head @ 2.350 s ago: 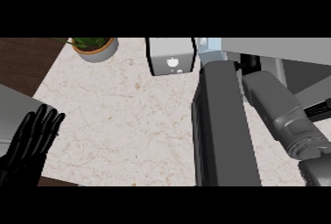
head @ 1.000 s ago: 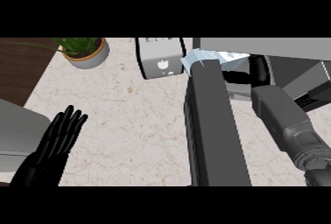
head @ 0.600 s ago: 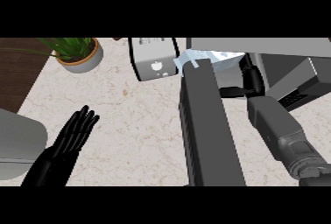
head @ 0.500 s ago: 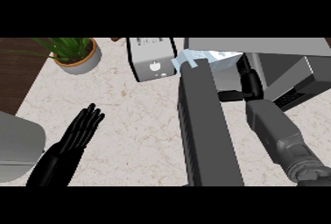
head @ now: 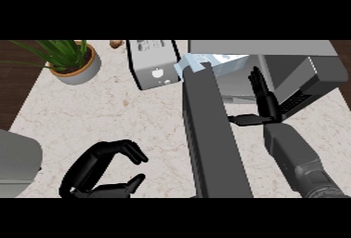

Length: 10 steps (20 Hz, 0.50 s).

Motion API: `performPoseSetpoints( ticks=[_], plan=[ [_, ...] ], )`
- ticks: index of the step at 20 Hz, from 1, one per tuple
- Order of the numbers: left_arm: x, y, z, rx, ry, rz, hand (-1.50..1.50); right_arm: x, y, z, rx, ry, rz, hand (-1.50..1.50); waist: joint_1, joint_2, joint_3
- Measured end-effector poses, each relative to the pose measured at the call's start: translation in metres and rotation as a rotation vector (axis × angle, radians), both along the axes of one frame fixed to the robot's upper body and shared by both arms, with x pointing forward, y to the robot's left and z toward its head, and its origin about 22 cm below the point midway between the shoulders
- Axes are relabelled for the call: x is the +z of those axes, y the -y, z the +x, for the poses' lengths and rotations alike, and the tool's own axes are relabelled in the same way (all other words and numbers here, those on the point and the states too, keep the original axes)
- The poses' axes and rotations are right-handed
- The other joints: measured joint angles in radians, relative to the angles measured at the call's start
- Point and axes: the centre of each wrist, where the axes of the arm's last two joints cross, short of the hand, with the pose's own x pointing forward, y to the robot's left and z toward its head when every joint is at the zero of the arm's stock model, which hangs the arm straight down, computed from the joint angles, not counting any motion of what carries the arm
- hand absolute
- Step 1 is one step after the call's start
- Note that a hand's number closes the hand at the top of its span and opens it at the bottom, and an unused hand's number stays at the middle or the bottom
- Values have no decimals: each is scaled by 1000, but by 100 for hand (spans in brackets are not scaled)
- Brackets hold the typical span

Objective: Pick up the milk, place it into the microwave and close the microwave

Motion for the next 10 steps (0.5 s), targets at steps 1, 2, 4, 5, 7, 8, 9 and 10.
performPoseSetpoints(
  ticks=[1, 2, 4, 5, 7, 8, 9, 10],
  plan=[
    [-5, 5, 2, -8, -8, 5, 150, -2, -2, -2, 7, 2, 3, -150, -6, -3, 0],
    [-6, 10, 3, -19, -13, 13, 150, -5, 2, -5, 9, 4, 5, -150, -8, -4, -1],
    [-8, 17, 4, -31, -29, 31, 150, -11, 7, -13, 23, 2, 14, -150, -17, -9, -1],
    [-11, 24, 6, -31, -29, 39, 150, -16, 10, -18, 31, 2, 12, -150, -21, -10, -2],
    [-18, 28, 14, -32, -24, 71, 150, -20, 16, -26, 38, 1, 9, -150, -27, -12, -2],
    [-22, 32, 15, -38, -23, 92, 150, -22, 21, -30, 39, 2, 8, -150, -31, -14, -2],
    [-24, 33, 19, -57, -28, 107, 150, -25, 24, -35, 44, -2, 4, -150, -34, -14, -2],
    [-27, 38, 22, -80, -35, 127, 150, -26, 29, -38, 46, 0, 6, -150, -37, -15, -2]
  ],
)
